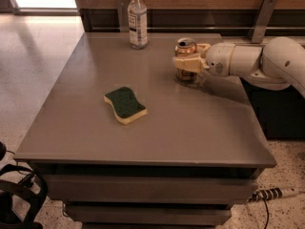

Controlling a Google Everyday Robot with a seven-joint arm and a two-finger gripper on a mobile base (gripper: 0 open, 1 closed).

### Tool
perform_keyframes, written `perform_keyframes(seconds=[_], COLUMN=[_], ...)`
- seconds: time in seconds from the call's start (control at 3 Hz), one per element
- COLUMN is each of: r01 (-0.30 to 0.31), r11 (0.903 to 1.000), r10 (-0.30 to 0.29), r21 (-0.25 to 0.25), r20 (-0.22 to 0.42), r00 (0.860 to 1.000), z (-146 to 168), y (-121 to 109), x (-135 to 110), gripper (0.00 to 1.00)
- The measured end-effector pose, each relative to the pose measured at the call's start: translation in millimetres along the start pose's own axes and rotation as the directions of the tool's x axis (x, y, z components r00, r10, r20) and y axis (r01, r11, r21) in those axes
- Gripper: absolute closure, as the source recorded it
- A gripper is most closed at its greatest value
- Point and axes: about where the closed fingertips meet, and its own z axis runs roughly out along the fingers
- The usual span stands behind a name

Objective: Knock orange can over

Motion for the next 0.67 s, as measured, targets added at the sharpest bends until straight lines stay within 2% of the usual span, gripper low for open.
perform_keyframes(seconds=[0.33,0.67], r01=[0.037,0.077], r11=[0.9991,0.9963], r10=[-0.035,-0.064], r21=[0.019,0.038], r20=[-0.126,-0.261], r00=[0.991,0.963], z=[-14.1,-29.1], y=[-5.6,-12.2], x=[-21.0,-38.9], gripper=[1.00,1.00])
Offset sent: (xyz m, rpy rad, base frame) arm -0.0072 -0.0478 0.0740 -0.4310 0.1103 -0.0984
